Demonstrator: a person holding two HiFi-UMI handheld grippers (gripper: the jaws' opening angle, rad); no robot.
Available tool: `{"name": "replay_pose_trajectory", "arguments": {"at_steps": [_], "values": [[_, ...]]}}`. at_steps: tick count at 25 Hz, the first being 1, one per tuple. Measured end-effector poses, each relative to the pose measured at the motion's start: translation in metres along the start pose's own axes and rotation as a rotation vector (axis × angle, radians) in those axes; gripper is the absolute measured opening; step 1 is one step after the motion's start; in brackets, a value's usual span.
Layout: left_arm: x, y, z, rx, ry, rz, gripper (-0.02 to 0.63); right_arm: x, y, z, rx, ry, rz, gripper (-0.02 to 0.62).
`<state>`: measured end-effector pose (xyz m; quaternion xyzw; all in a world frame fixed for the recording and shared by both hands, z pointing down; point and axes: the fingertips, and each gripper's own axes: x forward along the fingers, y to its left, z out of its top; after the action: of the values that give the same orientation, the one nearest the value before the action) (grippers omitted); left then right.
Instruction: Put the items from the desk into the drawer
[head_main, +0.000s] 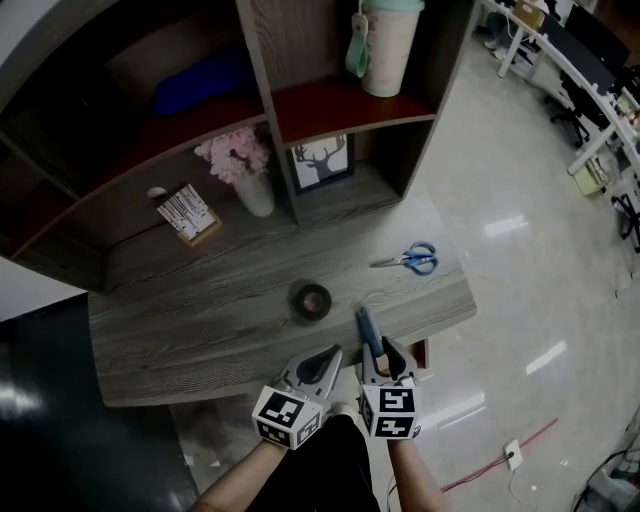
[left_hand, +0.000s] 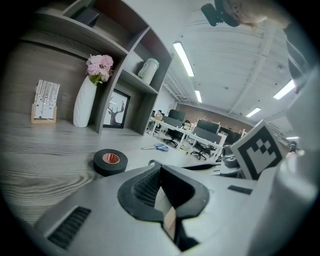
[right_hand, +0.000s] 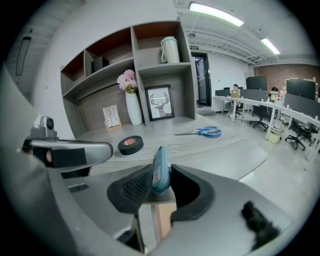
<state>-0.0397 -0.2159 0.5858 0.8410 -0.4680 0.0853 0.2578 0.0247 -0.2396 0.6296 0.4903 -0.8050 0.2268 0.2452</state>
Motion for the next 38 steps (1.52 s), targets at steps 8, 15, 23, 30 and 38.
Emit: {"name": "replay_pose_trajectory", "arguments": {"at_steps": [8, 15, 23, 30, 38], "values": [[0.002, -0.031, -0.004, 0.027, 0.02, -0.067, 0.009, -0.029, -0.018, -0.004, 0.042, -0.026, -0.058, 0.115], [0.006, -0.06, -0.012, 0.043, 0.048, -0.126, 0.009, -0.057, -0.036, -0.013, 0.084, -0.041, -0.123, 0.112], [0.01, -0.093, -0.025, 0.071, 0.084, -0.192, 0.009, -0.092, -0.06, -0.033, 0.134, -0.048, -0.223, 0.084], [0.011, -0.105, -0.041, 0.085, 0.112, -0.216, 0.009, -0.096, -0.071, -0.064, 0.169, -0.019, -0.26, 0.075], [0.017, -0.096, -0.067, 0.084, 0.154, -0.213, 0.009, -0.073, -0.086, -0.097, 0.188, 0.036, -0.286, 0.075]]}}
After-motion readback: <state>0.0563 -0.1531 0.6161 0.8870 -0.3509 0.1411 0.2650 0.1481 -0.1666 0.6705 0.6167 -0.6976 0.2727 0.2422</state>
